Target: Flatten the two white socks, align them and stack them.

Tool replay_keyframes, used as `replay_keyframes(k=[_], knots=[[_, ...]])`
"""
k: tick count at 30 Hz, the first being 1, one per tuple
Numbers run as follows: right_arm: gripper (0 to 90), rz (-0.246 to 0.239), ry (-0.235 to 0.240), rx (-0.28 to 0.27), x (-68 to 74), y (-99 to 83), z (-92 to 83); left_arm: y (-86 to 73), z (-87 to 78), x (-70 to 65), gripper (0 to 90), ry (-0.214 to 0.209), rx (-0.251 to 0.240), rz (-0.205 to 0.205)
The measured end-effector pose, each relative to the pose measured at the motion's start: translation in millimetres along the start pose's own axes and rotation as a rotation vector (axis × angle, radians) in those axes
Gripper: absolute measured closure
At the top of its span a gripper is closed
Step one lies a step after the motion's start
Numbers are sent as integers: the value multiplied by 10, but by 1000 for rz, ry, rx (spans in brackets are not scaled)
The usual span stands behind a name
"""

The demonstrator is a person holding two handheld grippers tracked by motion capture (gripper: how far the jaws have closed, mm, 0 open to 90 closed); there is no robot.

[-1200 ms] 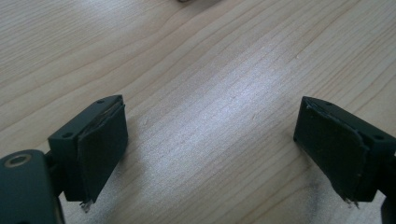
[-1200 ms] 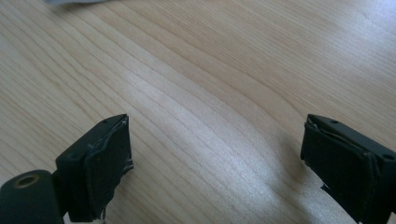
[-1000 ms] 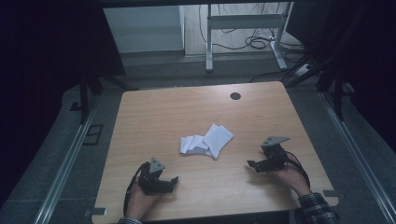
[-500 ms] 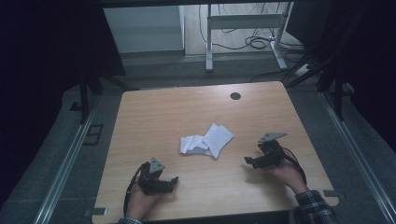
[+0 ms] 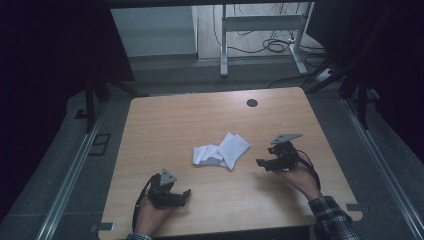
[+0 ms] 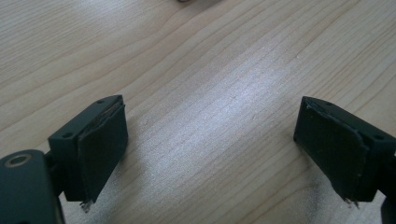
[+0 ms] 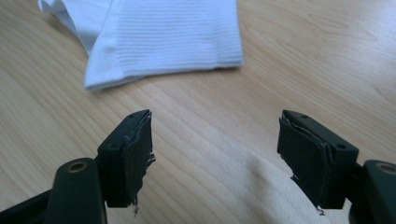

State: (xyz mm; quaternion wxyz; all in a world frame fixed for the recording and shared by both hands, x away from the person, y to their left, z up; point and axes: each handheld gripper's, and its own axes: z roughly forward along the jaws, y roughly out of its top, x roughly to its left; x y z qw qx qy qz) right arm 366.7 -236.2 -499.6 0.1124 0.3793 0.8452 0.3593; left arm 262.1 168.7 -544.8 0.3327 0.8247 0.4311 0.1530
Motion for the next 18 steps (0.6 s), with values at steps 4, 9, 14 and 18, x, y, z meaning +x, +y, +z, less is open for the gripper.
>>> replay_keyframes(k=[4,9,14,18], knots=[[272,-3,0,1,20,66,41,0,0,0,99,0,0,0],[329,-18,-8,5,80,213,133,0,0,0,100,0,0,0],[376,-23,-6,2,101,329,189,0,0,0,100,0,0,0],[470,-40,-17,3,120,469,238,0,0,0,100,0,0,0]])
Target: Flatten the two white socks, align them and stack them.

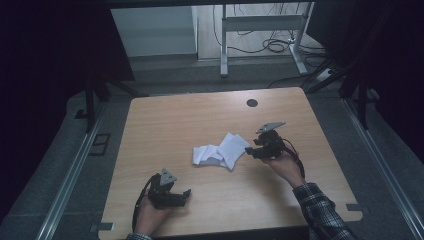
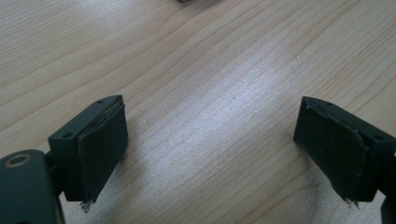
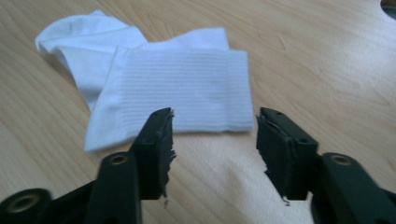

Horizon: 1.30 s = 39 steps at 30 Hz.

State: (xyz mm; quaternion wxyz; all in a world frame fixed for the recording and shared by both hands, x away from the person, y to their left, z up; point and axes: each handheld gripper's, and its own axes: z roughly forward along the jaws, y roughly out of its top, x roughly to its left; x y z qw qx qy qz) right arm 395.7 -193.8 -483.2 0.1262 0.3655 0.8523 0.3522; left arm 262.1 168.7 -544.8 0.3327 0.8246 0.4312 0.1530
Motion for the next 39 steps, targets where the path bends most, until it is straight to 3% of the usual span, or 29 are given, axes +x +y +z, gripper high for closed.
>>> replay_keyframes(k=[3,8,14,19,21,23,24,26,28,36,39], knots=[[503,-1,0,5,13,52,29,0,0,0,100,0,0,0],[660,4,-25,13,-20,144,162,0,0,0,100,0,0,0],[645,25,-30,41,-102,162,326,0,0,0,100,0,0,0],[555,48,-35,63,-183,130,508,0,0,0,99,0,0,0],[563,44,-38,77,-190,98,569,0,0,0,100,0,0,0],[630,42,-34,91,-185,60,611,0,0,0,100,0,0,0],[630,42,-34,91,-185,60,611,0,0,0,100,0,0,0],[754,63,-21,76,-180,39,608,0,0,0,100,0,0,0],[786,60,-22,84,-169,51,592,0,0,0,100,0,0,0],[796,43,-15,24,-113,220,326,0,0,0,99,0,0,0],[796,33,-8,-36,-108,367,80,1,0,1,100,0,0,2]])
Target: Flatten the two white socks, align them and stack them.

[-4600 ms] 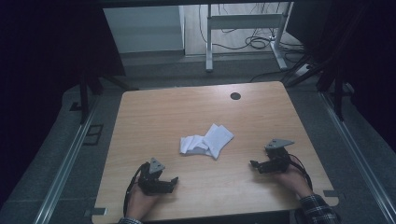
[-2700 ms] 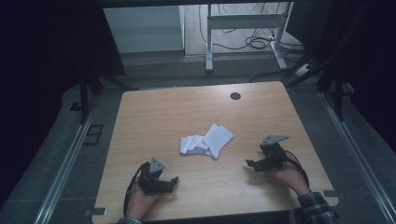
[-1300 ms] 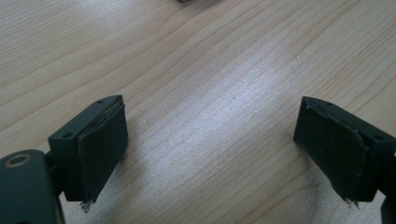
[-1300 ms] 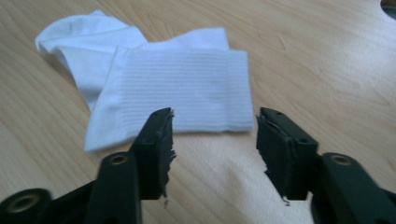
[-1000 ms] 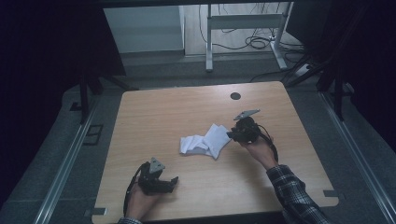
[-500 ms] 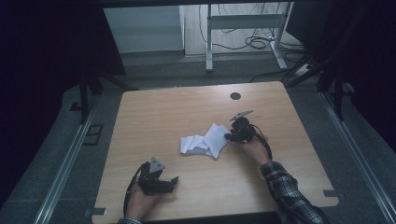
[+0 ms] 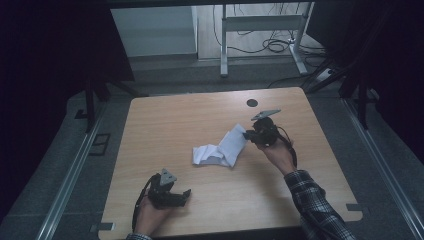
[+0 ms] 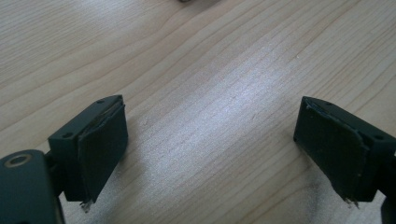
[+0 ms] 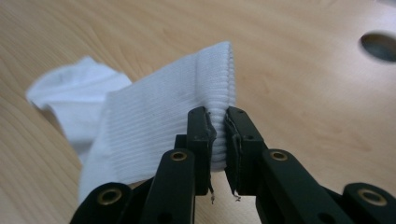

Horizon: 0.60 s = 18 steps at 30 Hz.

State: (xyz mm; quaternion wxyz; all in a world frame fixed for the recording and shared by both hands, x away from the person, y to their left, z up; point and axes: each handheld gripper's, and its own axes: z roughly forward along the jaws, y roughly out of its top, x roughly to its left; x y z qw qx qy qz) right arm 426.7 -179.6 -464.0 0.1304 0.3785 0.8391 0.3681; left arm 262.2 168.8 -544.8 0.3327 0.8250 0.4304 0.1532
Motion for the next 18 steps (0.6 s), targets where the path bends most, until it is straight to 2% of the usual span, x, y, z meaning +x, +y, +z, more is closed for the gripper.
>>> replay_keyframes(k=[6,7,9,14,15,16,18], knots=[[796,-3,-37,-64,-71,205,-383,1,0,4,100,0,0,6],[796,-3,-37,-64,-71,205,-383,1,0,4,100,0,0,6],[794,12,-63,-83,-160,250,-551,1,0,4,100,0,1,6],[794,48,-113,-86,-365,215,-769,1,0,4,100,0,1,6],[794,48,-113,-86,-365,215,-769,1,0,4,99,0,1,6],[794,76,-130,-89,-464,167,-846,1,0,4,100,0,1,6],[793,91,-143,-86,-542,123,-898,1,0,4,100,0,1,6]])
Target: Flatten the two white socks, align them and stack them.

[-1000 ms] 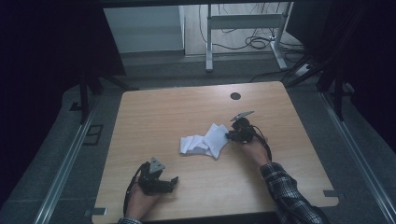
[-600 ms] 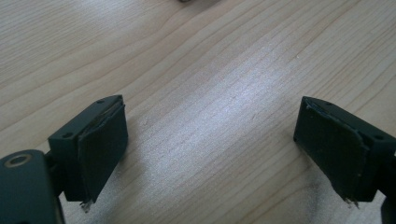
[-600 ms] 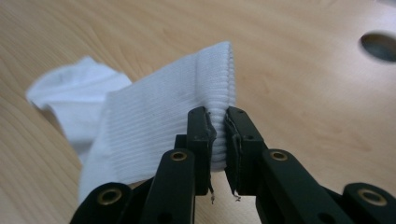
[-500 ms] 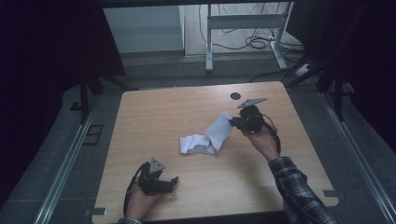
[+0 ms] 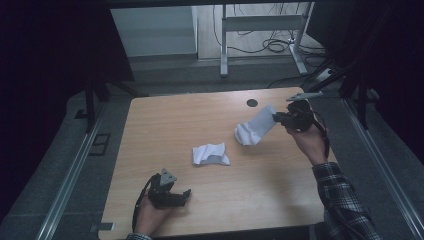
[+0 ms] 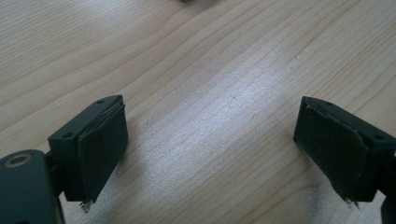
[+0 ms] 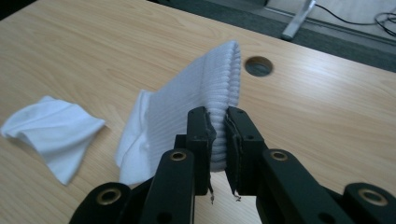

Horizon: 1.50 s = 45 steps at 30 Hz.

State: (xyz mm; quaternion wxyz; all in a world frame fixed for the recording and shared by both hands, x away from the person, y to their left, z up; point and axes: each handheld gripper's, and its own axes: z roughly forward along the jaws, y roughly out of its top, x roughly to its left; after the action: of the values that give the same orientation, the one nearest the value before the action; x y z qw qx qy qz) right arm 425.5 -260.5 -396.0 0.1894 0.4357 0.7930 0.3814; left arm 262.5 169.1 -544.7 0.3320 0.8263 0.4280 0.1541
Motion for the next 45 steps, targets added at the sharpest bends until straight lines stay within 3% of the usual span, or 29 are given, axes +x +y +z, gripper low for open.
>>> replay_keyframes(k=[1,3,9,17,19,21,29,33,38,41,43,45], knots=[[793,0,0,0,0,0,0,0,0,0,100,0,0,0],[792,23,-25,4,-143,-69,-60,0,0,0,100,0,0,0],[788,72,-72,33,-403,-264,-86,-1,0,-6,100,0,0,-8],[780,134,-87,113,-644,-618,16,-1,0,-6,100,0,0,-7],[757,152,-82,143,-696,-731,55,-1,0,-4,100,0,0,-6],[666,168,-90,160,-762,-840,69,1,0,1,101,1,0,-1],[573,179,-108,127,-884,-1029,-1,62,10,14,157,11,19,-18],[572,161,-114,118,-883,-1112,7,144,41,13,200,12,37,-30],[615,148,-113,111,-870,-1185,52,309,74,-16,265,6,11,-14],[633,149,-106,102,-859,-1216,72,531,107,-47,325,-28,-25,-19],[641,155,-95,92,-852,-1235,77,598,125,-64,352,-36,-34,-21],[646,158,-89,86,-847,-1252,80,817,181,-130,380,-43,-51,2]])
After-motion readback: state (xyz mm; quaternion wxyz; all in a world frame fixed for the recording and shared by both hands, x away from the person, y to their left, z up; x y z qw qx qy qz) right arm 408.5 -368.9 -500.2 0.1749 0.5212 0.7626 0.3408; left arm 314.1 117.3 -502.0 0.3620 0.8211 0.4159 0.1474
